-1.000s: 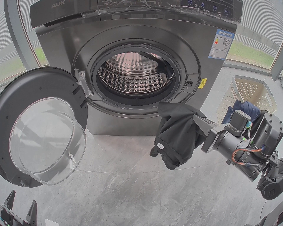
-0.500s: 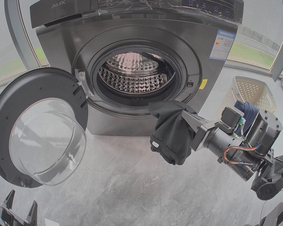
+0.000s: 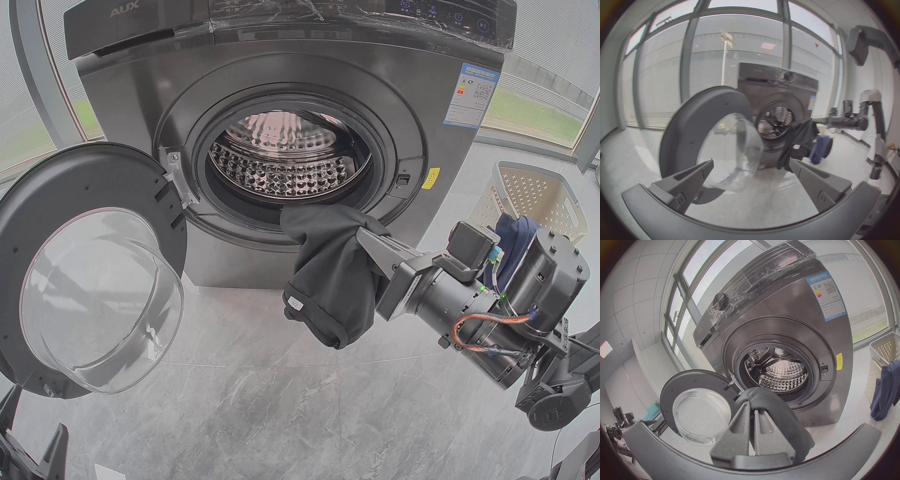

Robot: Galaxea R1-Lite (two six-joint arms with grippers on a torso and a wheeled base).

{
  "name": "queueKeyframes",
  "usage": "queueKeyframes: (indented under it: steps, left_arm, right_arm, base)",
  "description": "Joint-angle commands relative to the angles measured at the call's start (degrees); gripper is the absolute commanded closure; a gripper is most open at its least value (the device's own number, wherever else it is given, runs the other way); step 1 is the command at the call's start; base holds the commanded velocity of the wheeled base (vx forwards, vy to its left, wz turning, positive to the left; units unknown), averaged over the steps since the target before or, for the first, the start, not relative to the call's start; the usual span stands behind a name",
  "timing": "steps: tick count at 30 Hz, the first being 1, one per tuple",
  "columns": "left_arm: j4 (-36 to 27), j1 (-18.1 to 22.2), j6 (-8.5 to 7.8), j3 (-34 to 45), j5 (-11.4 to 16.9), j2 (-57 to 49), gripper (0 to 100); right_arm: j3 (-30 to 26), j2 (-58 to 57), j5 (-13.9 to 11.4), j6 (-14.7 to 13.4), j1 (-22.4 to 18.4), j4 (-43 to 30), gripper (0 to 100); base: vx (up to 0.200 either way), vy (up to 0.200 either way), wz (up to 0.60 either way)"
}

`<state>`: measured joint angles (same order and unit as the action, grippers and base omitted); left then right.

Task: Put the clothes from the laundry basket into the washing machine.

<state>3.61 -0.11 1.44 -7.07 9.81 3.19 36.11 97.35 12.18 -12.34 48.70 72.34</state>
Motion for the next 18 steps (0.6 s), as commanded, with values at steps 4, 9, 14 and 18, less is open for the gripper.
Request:
queueKeyframes:
  steps: [4, 9, 14, 18]
  left_arm:
    - [7.47, -1.03, -0.38, -4.62, 18.75, 27.57, 0]
    - [21.53, -7.19, -1.17, -4.00, 19.01, 44.27, 0]
    - [26.89, -14.74, -0.21, -5.23, 16.38, 53.50, 0]
    - [28.56, -21.25, 1.37, -7.26, 13.57, 60.88, 0]
  right_arm:
    - [8.19, 4.25, 1.27, -0.06, 0.08, 0.43, 100]
    - [9.86, 5.13, 1.53, -0.06, -0.01, 0.70, 100]
    - [9.86, 6.18, 1.36, -0.06, -0.01, 0.79, 100]
    - [10.12, 6.62, 1.62, -0.23, -0.01, 0.87, 100]
  base:
    - [0.000, 0.000, 0.00]
    - [0.000, 0.000, 0.00]
    - [0.000, 0.000, 0.00]
    - [0.000, 0.000, 0.00]
